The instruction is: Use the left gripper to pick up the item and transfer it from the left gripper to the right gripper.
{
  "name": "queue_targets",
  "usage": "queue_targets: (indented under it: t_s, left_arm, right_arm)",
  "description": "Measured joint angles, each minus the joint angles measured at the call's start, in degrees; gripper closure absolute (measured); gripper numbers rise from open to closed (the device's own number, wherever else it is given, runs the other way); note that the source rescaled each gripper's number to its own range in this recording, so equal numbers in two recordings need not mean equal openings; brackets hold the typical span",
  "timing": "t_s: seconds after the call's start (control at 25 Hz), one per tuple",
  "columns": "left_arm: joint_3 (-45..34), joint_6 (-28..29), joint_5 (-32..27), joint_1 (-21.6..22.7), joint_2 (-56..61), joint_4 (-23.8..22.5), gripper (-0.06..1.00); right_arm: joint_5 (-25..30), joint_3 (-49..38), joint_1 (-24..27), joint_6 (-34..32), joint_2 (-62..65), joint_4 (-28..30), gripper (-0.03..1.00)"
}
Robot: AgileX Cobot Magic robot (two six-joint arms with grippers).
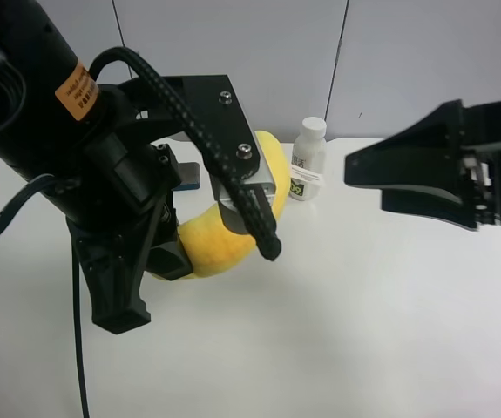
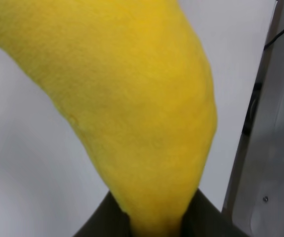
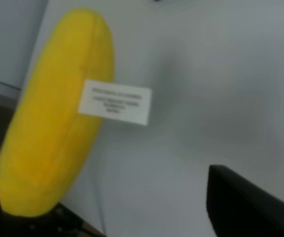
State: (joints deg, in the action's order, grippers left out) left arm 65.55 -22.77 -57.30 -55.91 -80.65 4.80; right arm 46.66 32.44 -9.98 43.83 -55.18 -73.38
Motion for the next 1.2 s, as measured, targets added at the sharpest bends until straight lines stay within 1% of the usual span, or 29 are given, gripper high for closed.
queue_targets:
  t_s: [0.08, 0.16, 0.28, 0.36, 0.44, 0.68, 0.76, 0.84, 0.88, 0.92, 1.0, 1.08, 1.12, 1.2]
  left_arm:
    - [0.0, 0.0, 0.4, 0.0, 0.0, 0.0, 0.94]
    - [0.0, 0.0, 0.6, 0.0, 0.0, 0.0, 0.94]
    - [0.0, 0.0, 1.0, 0.0, 0.0, 0.0, 0.94]
    - [0.0, 0.0, 1.0, 0.0, 0.0, 0.0, 0.94]
    - [0.0, 0.0, 1.2, 0.0, 0.0, -0.1, 0.94]
    - [0.0, -0.6, 1.3, 0.0, 0.0, -0.1, 0.94]
    - [0.0, -1.1, 1.3, 0.0, 0.0, 0.0, 0.94]
    - [0.0, -1.4, 1.3, 0.0, 0.0, 0.0, 0.94]
    - [0.0, -1.4, 1.3, 0.0, 0.0, 0.0, 0.94]
    - [0.0, -1.5, 1.3, 0.0, 0.0, 0.0, 0.94]
    - [0.0, -1.5, 1.3, 0.0, 0.0, 0.0, 0.94]
    - [0.0, -1.6, 1.4, 0.0, 0.0, 0.0, 0.94]
    - [0.0, -1.6, 1.4, 0.0, 0.0, 0.0, 0.94]
    - [0.0, -1.6, 1.4, 0.0, 0.0, 0.0, 0.94]
  right_arm:
    - [0.5, 0.0, -1.5, 8.3, -5.3, -8.1, 0.15]
    - [2.4, 0.1, -3.3, 14.2, -10.5, -15.0, 0.11]
    - [3.1, 0.2, -5.9, 20.1, -16.2, -22.7, 0.09]
    - [3.1, 0.6, -7.2, 23.3, -19.1, -24.7, 0.08]
    - [3.1, 1.4, -8.2, 24.7, -21.1, -25.6, 0.08]
    - [3.1, 6.1, -8.6, 26.5, -25.3, -26.0, 0.08]
    - [3.1, 7.3, -8.6, 26.5, -26.0, -26.0, 0.10]
    - [3.2, 7.5, -8.6, 26.5, -26.2, -26.0, 0.18]
    - [3.2, 7.5, -8.6, 26.5, -26.2, -26.0, 0.26]
    - [3.3, 7.5, -8.6, 26.5, -26.2, -26.0, 0.35]
    - [3.3, 7.5, -8.6, 26.3, -26.3, -26.0, 0.58]
    - [3.3, 7.5, -8.6, 26.3, -26.3, -26.0, 0.89]
    - [3.4, 7.5, -8.6, 26.2, -26.3, -26.0, 0.96]
    - [3.5, 7.5, -8.6, 26.1, -26.3, -26.0, 0.97]
